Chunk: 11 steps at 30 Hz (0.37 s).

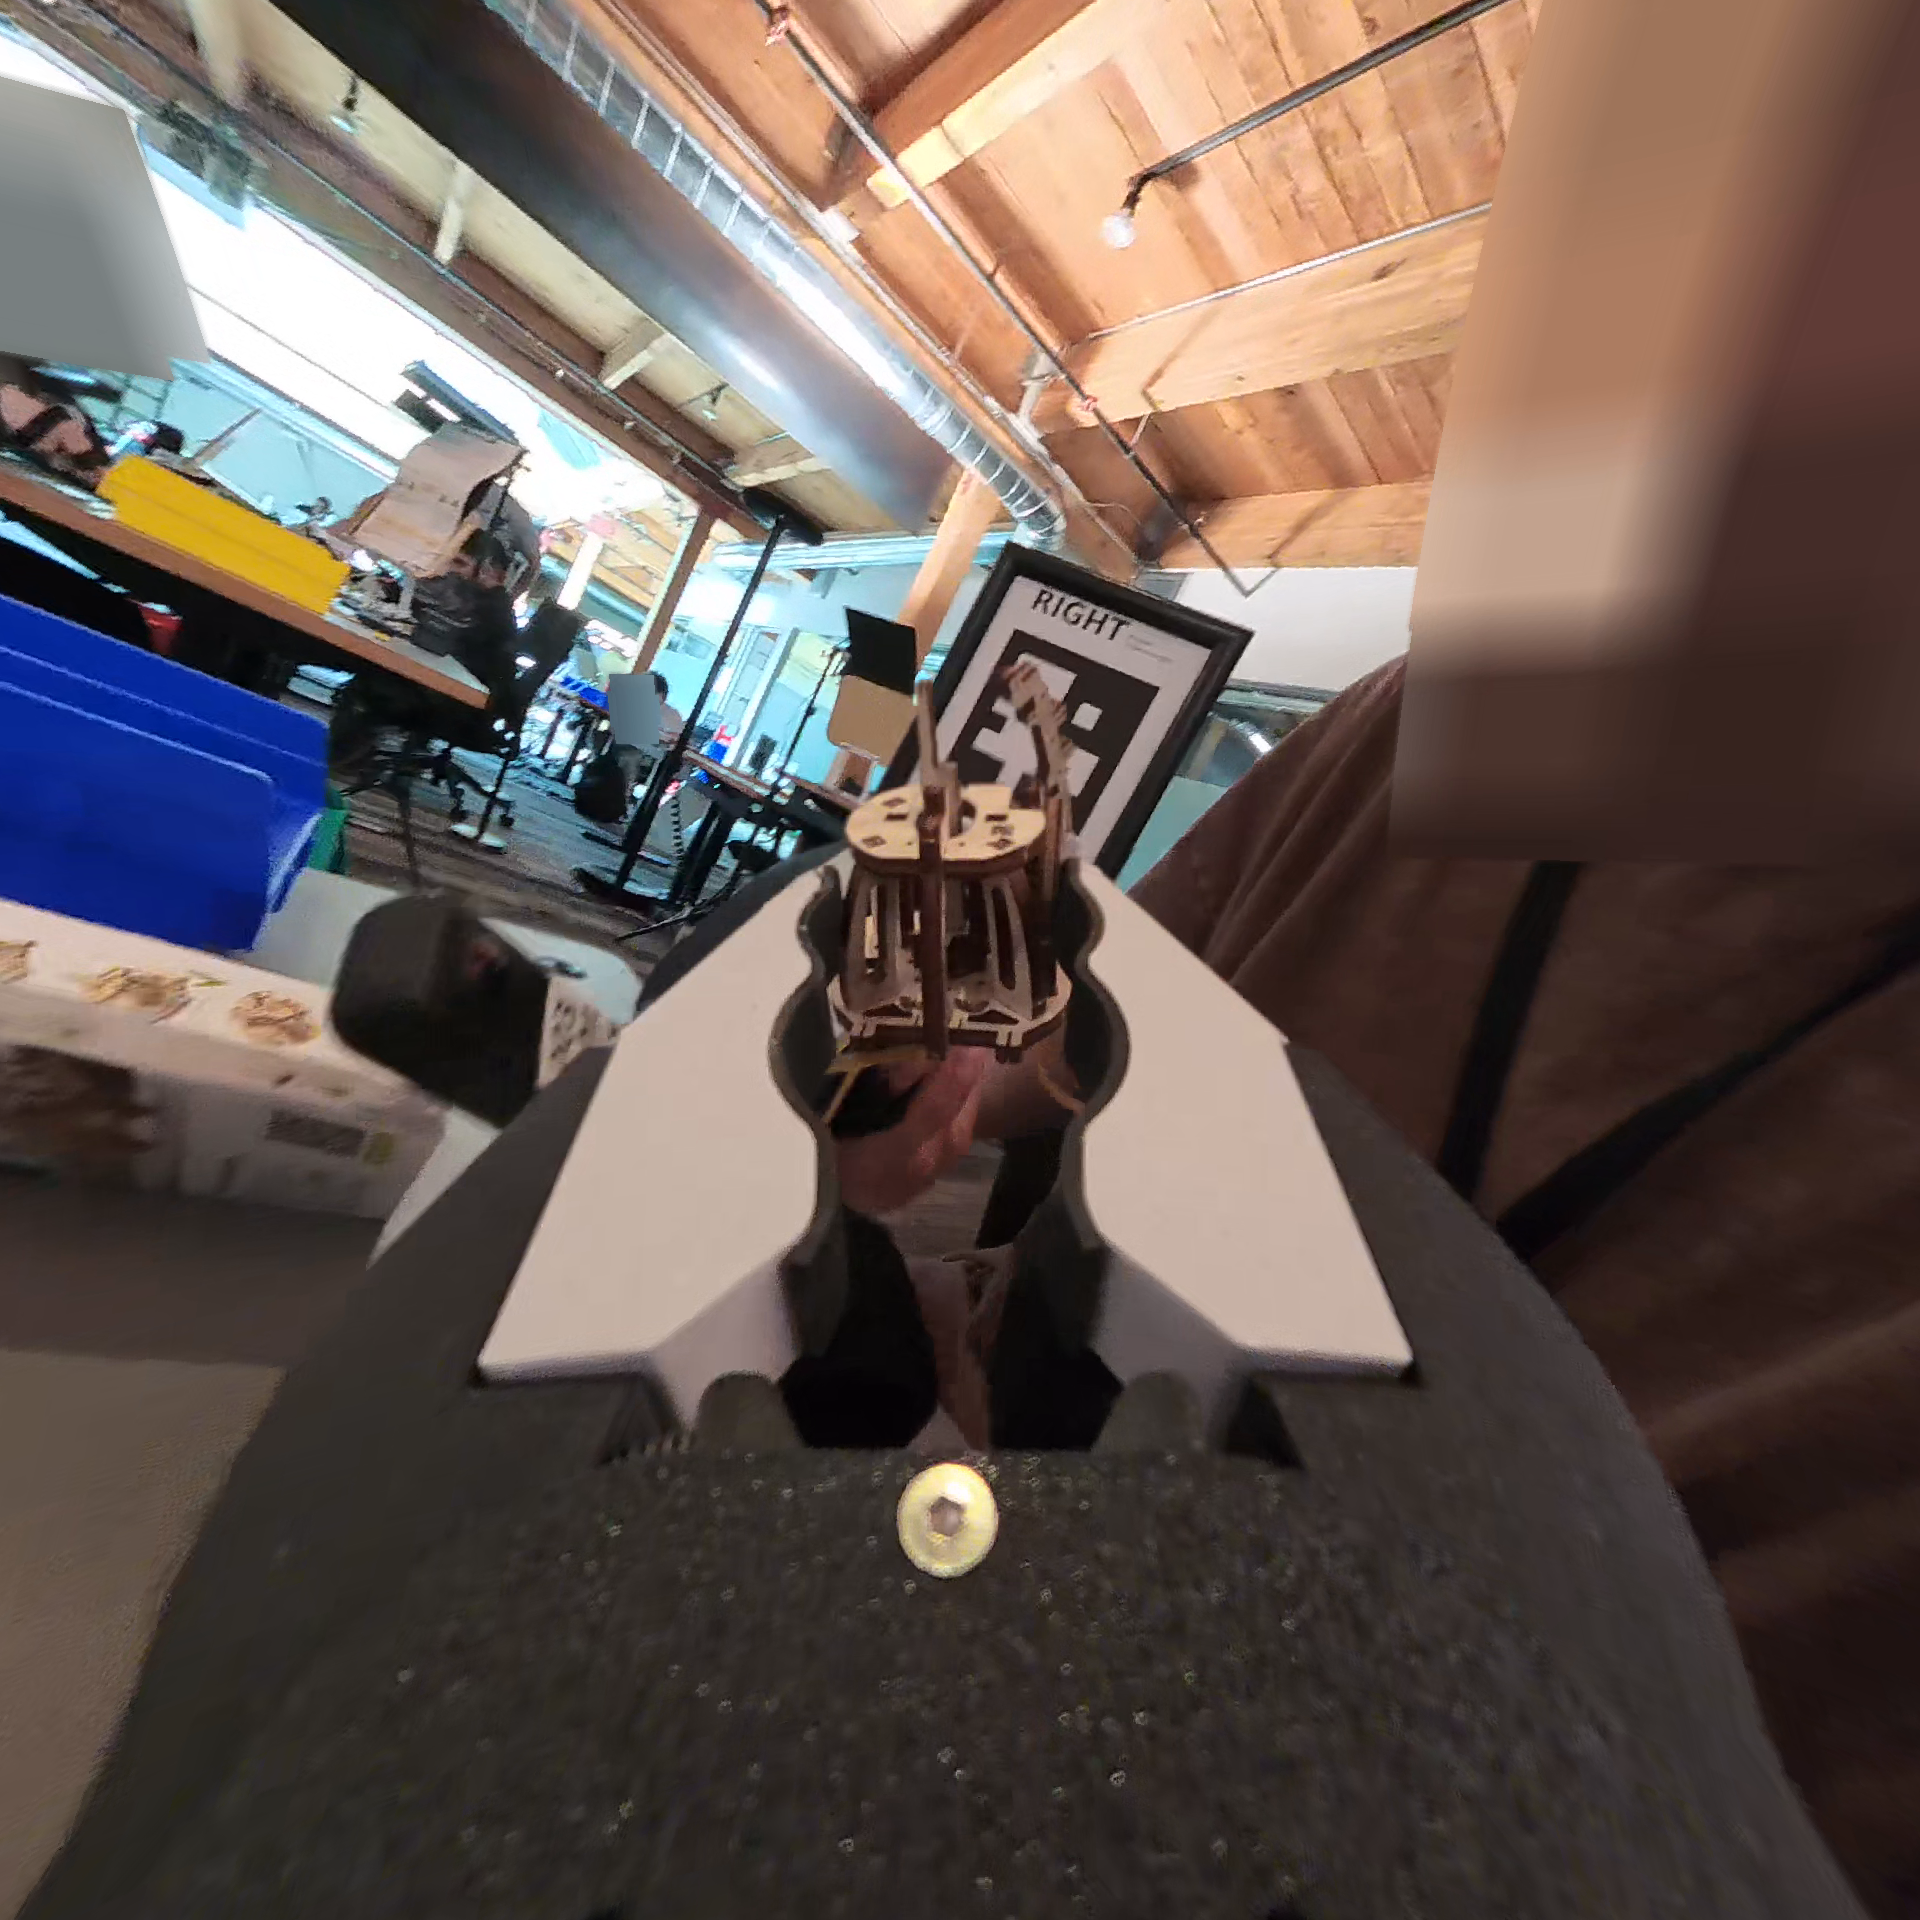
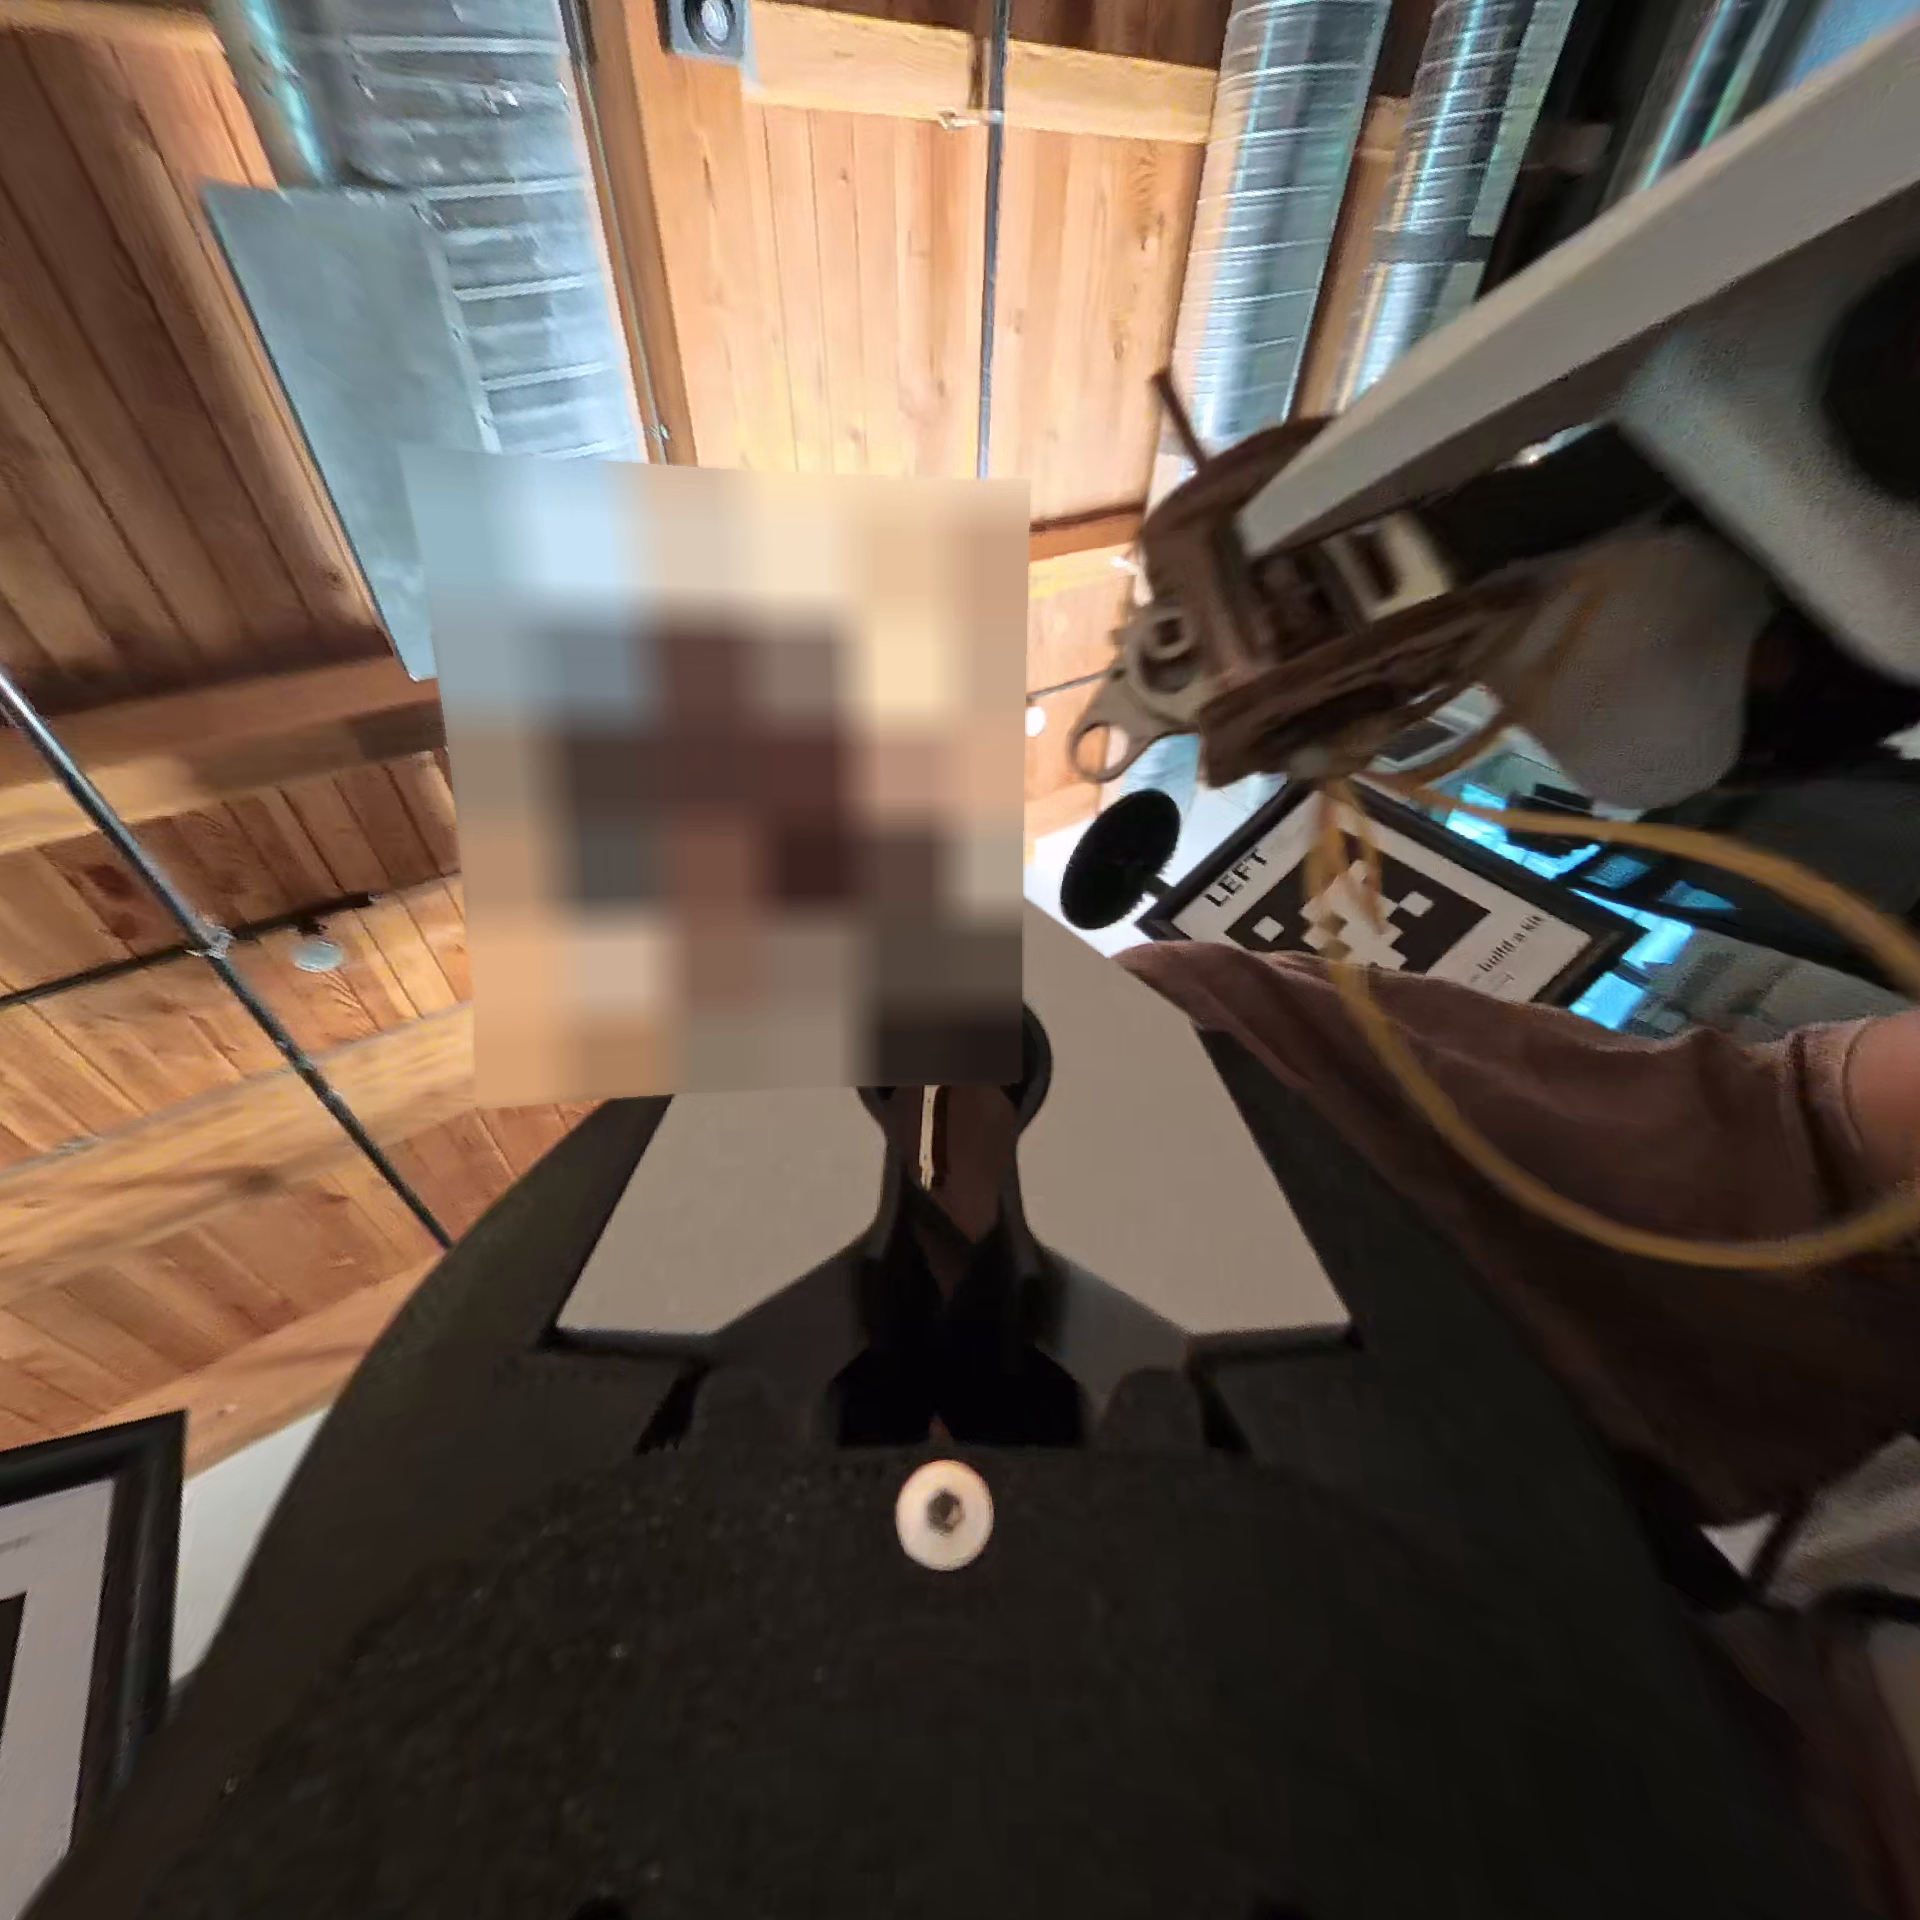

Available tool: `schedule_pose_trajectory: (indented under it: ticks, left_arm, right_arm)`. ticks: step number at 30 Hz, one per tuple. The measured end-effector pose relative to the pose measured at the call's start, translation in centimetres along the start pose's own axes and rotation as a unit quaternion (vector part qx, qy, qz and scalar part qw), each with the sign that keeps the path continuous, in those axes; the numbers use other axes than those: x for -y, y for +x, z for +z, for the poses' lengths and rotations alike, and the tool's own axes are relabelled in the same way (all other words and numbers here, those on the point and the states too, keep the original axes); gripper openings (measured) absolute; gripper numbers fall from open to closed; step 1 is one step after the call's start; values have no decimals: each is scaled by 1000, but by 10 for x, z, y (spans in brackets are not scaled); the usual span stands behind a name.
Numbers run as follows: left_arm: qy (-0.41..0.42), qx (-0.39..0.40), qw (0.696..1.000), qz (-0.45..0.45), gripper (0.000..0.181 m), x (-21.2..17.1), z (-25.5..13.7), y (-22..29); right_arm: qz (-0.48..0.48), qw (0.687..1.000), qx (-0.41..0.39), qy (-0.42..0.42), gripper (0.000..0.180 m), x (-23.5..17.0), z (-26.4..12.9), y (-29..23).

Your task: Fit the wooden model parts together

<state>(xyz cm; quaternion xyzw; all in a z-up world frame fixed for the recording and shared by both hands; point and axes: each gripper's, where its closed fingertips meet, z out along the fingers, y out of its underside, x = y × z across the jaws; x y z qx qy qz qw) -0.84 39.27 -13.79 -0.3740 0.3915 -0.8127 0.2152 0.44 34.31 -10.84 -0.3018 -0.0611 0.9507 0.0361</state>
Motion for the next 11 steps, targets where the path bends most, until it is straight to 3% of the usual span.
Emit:
schedule_pose_trajectory:
  ticks: [11]
  left_arm:
    - [22, -34, 999, -18, 38, 5, 3, 9]
  right_arm:
    - [43, 997, 51, 40, 4, 11, 2, 17]
